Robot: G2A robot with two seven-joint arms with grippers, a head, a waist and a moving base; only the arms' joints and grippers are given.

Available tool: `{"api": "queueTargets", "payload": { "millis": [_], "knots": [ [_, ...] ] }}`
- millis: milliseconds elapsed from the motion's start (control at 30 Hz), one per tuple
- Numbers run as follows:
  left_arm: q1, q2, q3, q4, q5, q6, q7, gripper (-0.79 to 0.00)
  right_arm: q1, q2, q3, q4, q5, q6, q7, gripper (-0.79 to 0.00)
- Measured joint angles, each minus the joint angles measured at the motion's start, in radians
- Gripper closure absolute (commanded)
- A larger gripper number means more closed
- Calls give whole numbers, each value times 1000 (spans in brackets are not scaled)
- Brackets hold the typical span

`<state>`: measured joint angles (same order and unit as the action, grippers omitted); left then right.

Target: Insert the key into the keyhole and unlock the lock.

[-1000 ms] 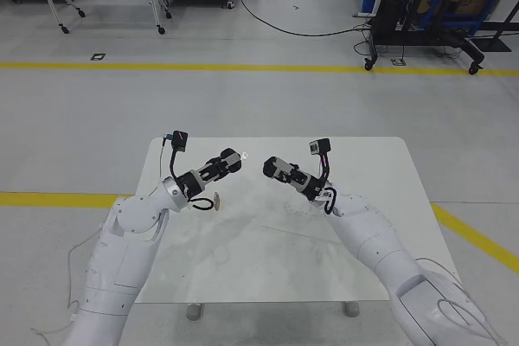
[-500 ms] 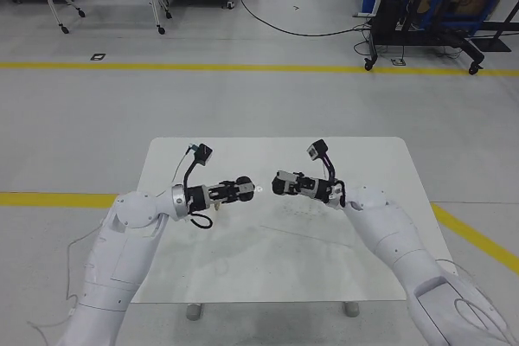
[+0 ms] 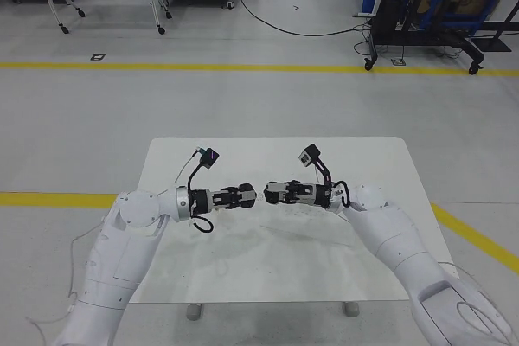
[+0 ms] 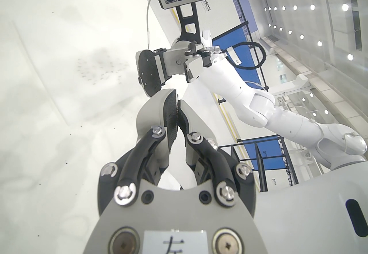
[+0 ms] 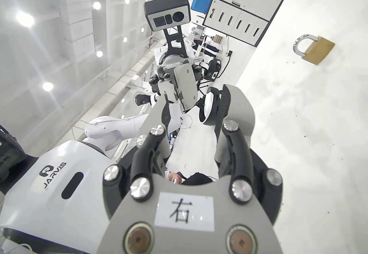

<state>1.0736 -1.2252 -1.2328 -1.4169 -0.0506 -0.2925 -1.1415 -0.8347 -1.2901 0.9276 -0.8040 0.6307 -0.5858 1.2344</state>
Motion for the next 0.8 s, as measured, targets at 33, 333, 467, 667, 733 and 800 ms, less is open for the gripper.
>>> {"api": "queueTargets", "payload": {
  "millis": [33, 333, 467, 667, 733, 800],
  "knots": [
    [-1, 1, 5, 0, 4, -1, -2, 0, 2, -1, -6, 1, 3, 3, 3, -314],
    [-7, 8, 24, 5, 5, 4, 8, 0, 5, -1, -33, -9, 31, 23, 23, -219],
    [-9, 10, 31, 6, 5, 4, 15, 0, 0, 4, -38, -23, 39, 34, 34, -179],
    [-10, 15, 38, 6, 0, 4, 28, 0, -6, 12, -49, -42, 39, 42, 42, -145],
    [-10, 16, 40, 5, -1, 4, 31, 0, -8, 14, -54, -48, 40, 45, 45, -142],
    [-10, 18, 41, 5, -3, 4, 34, 0, -9, 16, -58, -54, 41, 47, 47, -135]
  ]
}}
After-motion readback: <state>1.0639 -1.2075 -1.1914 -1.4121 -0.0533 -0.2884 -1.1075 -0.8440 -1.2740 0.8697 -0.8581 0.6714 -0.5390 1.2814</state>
